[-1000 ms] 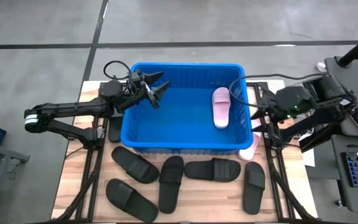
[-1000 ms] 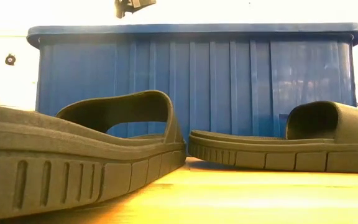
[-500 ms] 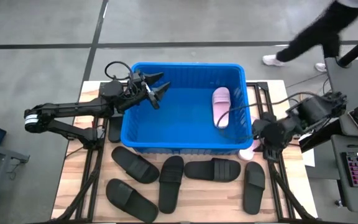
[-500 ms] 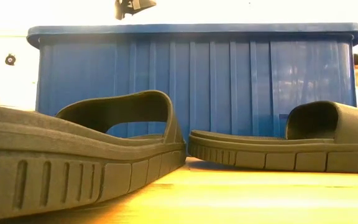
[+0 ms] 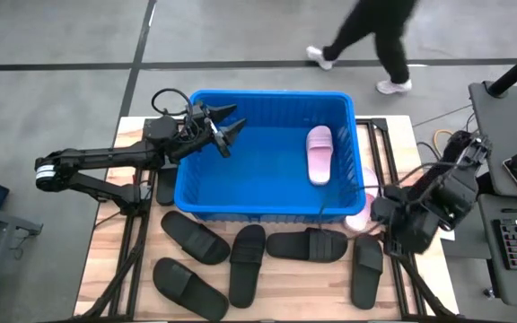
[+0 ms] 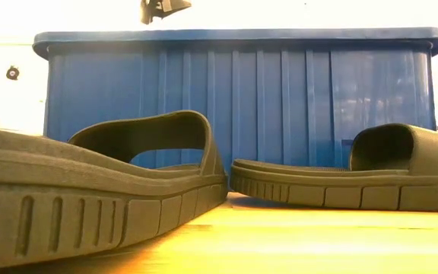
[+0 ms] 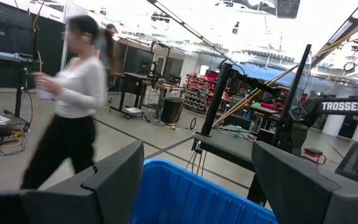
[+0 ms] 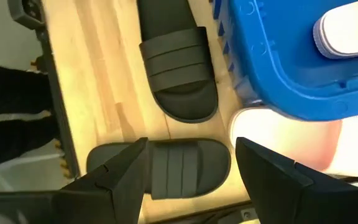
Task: Pick and place slides into bin
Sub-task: Put the pink slide into the blue bin
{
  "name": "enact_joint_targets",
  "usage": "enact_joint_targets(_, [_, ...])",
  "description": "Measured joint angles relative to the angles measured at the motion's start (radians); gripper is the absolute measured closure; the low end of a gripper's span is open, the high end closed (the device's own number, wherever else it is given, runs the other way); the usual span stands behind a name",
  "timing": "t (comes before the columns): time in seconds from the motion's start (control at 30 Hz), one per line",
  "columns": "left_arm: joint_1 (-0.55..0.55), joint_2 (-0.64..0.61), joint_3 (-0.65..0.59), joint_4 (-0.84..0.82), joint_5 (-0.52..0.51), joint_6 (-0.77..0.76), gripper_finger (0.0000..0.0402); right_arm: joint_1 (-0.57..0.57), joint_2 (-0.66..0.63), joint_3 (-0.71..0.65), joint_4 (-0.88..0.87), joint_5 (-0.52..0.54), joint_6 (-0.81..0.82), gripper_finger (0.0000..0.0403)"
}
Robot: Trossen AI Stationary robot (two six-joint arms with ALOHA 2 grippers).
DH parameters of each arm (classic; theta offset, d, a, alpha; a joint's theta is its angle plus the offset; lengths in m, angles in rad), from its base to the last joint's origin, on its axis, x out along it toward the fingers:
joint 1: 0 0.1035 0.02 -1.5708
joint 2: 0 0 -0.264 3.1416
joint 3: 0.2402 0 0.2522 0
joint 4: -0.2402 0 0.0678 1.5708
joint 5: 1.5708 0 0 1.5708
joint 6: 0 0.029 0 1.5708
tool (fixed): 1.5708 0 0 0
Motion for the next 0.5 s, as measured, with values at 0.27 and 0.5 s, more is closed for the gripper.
enact_joint_targets(0.27, [0.000, 0.000, 0.000, -0.001, 0.001, -0.001, 0.0119, 0.089, 0.030, -0.135, 0.018, 0.064, 0.158, 0.0172])
enact_joint_targets(0.5, [0.000, 0.000, 0.000, -0.001, 0.001, 0.000, 0.0119, 0.091, 0.064, -0.236, 0.153, 0.063, 0.170, 0.0172])
